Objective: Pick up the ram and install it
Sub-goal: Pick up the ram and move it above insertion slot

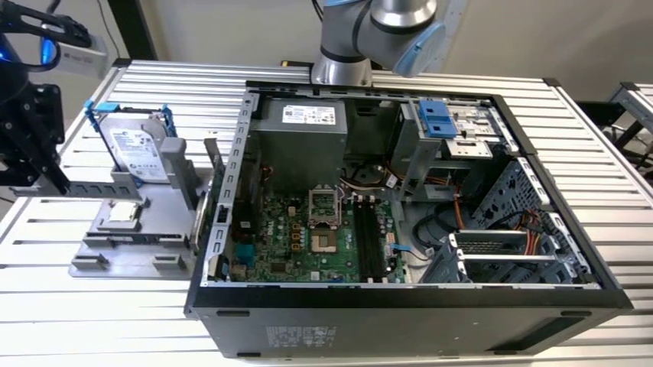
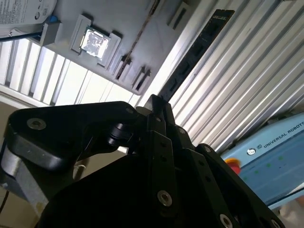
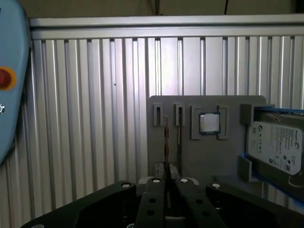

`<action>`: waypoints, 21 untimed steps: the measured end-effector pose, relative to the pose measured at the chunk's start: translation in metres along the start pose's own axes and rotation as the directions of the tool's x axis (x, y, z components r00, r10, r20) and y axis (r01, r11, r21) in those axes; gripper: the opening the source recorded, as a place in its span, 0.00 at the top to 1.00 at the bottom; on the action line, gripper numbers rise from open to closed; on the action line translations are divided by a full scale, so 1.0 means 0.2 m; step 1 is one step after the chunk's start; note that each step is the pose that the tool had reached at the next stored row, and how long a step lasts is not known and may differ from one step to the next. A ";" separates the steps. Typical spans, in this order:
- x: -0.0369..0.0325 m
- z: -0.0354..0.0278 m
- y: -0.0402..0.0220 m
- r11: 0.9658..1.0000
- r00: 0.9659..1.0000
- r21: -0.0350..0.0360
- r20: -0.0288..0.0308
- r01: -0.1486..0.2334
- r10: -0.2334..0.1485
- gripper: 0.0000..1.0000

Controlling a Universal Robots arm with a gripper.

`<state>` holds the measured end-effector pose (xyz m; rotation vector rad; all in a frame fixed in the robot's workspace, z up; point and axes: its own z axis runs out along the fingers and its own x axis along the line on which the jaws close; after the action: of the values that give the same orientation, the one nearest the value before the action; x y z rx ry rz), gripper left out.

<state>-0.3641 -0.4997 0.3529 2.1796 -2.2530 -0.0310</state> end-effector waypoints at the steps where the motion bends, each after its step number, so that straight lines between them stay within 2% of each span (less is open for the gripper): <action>1: 0.000 -0.005 0.001 1.000 1.000 0.000 0.002 0.000 0.000 1.00; 4: -0.001 -0.022 0.001 1.000 1.000 0.002 0.008 0.000 0.000 1.00; 13: -0.002 -0.079 0.002 1.000 1.000 0.002 0.009 0.000 0.000 1.00; 21: -0.002 -0.143 0.004 1.000 1.000 0.002 0.009 0.001 -0.001 1.00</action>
<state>-0.3643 -0.4995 0.3815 2.1857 -2.2579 -0.0380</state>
